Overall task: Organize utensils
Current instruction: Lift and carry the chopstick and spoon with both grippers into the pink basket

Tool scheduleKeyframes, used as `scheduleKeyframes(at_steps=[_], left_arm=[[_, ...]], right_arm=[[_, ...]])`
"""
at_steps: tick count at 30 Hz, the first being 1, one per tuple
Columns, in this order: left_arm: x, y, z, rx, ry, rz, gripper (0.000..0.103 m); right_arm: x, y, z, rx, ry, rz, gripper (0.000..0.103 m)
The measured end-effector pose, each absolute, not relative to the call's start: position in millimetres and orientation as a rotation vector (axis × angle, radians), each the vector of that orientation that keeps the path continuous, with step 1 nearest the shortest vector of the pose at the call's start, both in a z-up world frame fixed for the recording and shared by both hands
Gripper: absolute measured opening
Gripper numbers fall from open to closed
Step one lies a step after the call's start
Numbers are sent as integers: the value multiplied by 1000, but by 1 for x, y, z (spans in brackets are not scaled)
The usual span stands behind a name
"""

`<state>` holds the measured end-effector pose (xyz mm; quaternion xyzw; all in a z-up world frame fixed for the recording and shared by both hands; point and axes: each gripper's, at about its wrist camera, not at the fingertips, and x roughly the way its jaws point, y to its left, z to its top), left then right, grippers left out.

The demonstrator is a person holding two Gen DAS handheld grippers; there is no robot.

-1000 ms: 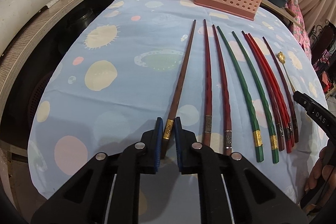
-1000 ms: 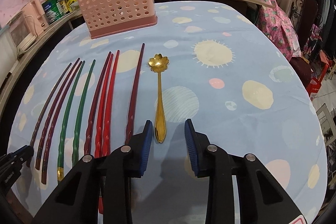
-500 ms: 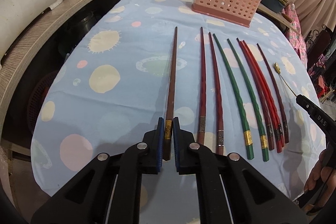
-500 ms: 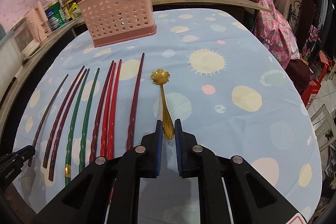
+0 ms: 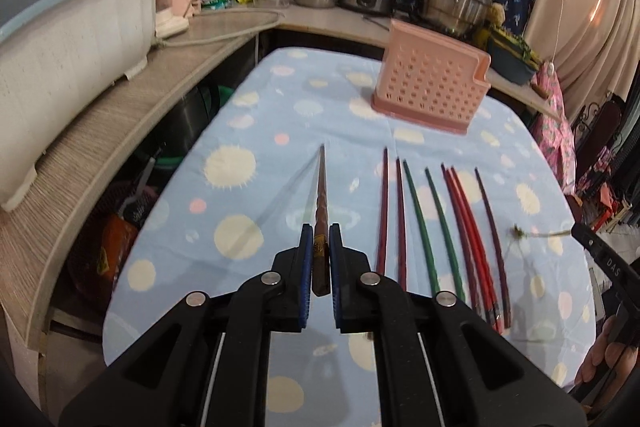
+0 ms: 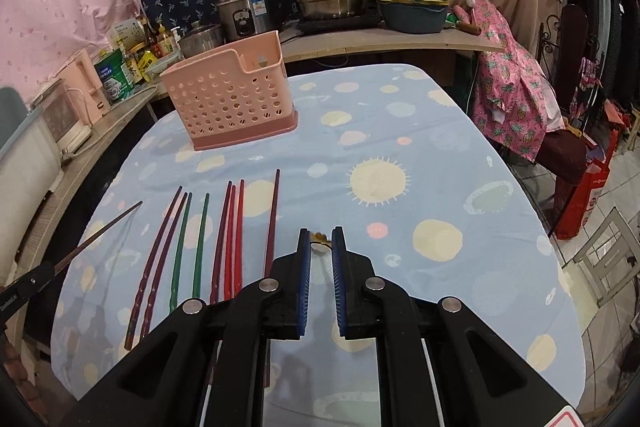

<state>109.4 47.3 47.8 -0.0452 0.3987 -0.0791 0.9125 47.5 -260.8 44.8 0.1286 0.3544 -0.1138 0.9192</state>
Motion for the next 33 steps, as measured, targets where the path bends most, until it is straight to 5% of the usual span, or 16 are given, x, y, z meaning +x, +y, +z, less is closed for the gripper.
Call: scheduleKeyframes(at_steps=[18,33], left_arm=[[167,39,123,-132,676,-184,7],[234,-2,255,-156,387,-219,7]], right_arm=[[73,-282,73,322,670,-191,2],[164,-305,147,435,517,-37,2]])
